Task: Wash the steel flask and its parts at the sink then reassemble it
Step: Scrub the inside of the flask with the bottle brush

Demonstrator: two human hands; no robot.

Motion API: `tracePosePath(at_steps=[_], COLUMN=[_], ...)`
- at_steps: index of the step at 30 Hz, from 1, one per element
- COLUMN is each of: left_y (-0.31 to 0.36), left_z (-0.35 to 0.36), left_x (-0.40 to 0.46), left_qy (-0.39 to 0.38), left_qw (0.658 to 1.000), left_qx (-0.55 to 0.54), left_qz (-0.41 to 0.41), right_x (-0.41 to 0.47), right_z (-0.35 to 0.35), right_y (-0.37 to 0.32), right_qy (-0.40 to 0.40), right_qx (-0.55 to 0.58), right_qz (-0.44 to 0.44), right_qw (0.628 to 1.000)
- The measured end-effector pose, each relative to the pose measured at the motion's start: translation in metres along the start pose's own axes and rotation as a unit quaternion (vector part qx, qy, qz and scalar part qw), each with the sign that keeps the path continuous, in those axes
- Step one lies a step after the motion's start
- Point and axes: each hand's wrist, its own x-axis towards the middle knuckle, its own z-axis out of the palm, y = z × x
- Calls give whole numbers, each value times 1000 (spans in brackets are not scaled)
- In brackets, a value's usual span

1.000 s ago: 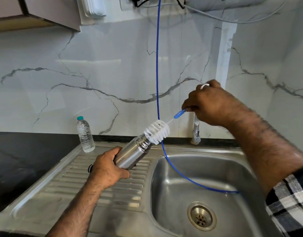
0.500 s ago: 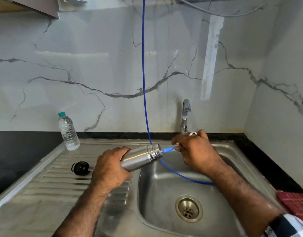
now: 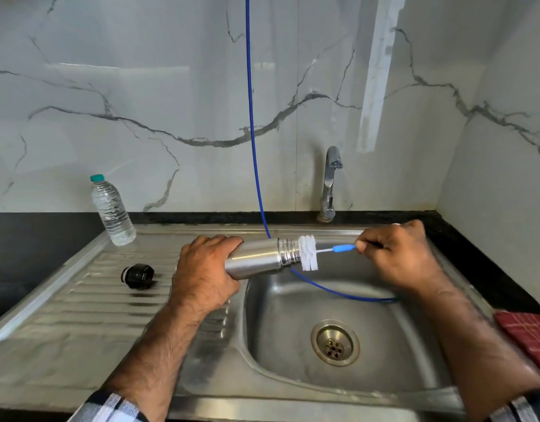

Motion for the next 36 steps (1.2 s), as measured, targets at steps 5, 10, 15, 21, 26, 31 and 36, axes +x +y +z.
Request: tracePosePath(at_steps=[5,10,15,21,26,31,36], left_y=[3,-3,-5,-2,-7,7,-16], left_z=[5,4,0,0,-1,5,-3], left_x=[1,0,1,2,5,4,5], left_qy=[-8,2,-24,-21,-43,-43,-32], left_qw=[1000,1000,999,998,997,996,995], left_qx=[13,-15,-6,-45,-44,-68,-64], left_qz=[6,-15,-43,-25,-53,-29,-73], right_x=[-8,-2,-1,0,4,-1,8], right_z=[27,22,14,31,15,36,15], right_y=[-29,-24,-4,-28,-5,-34,3], right_qy=[-2,9,37,20,51,8,42], right_qx=[-37,-12,-9,-11,-6,-13,11], right_qz=[-34,-61,-14,-83,-34,-85,-56], right_qw=[999,998,999,996,998,996,997])
